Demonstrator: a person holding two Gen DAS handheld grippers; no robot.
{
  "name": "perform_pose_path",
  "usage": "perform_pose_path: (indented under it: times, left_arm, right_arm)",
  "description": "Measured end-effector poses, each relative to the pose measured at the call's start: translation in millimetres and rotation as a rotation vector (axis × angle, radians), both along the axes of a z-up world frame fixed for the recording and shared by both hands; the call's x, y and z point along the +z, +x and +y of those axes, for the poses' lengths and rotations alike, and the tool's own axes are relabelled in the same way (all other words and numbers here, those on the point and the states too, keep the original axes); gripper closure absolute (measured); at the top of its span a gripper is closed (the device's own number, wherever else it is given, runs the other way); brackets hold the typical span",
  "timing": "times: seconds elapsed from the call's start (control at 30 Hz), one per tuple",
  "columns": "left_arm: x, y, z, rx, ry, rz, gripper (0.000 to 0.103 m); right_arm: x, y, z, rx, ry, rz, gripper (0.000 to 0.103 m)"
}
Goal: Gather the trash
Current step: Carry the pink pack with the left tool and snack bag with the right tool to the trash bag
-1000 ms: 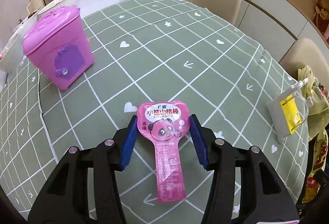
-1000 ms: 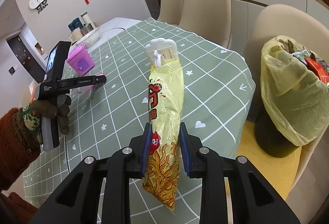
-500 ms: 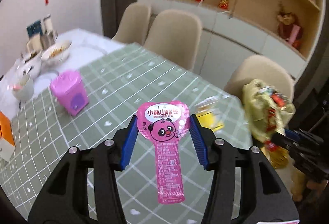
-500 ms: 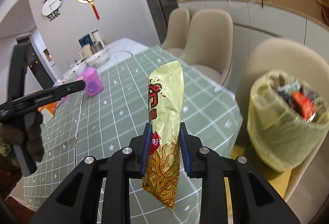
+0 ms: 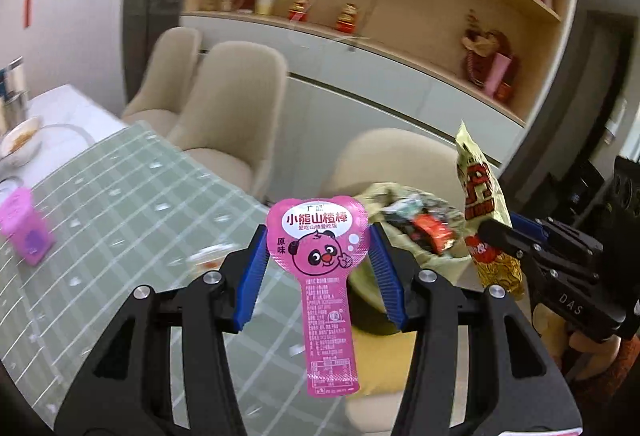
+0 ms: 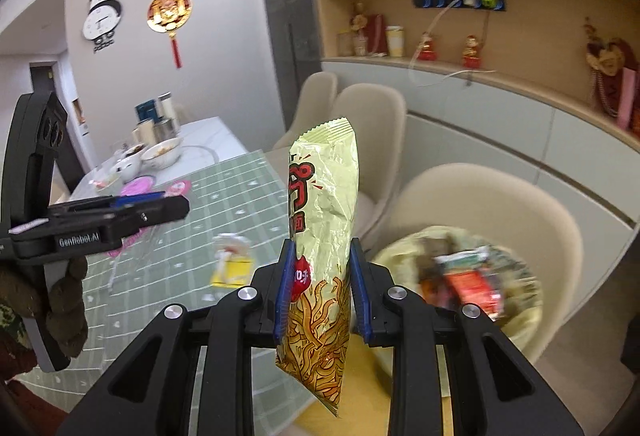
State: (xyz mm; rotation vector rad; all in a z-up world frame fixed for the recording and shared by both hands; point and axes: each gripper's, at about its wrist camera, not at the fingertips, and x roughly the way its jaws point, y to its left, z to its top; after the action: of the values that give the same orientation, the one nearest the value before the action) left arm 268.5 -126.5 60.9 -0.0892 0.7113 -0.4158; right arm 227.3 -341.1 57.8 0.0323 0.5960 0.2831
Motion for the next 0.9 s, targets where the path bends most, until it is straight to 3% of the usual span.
perform_pose_path:
  times: [0.2, 0.33, 0.53, 0.9]
  left_arm:
    - [-17, 40, -82, -0.118, -0.051, 0.043, 0.055]
    - [-48, 79, -144, -0.185, -0.068, 0.136, 0.055]
    - [-90, 114, -213, -0.224, -0.009, 0.21, 0.055]
    - [-133, 154, -239, -0.213, 0.074, 0.285, 0.055]
  right_arm:
    - [-15, 14, -76, -0.102, -0.014, 0.012, 0.077]
    - [-38, 32, -130, -0.191, -0.014, 0.068, 0.077]
    - [-62, 50, -188, -0.287, 0.041, 0.127, 0.077]
    - [-85, 86, -206, -0.289, 0.084, 0.175, 0.077]
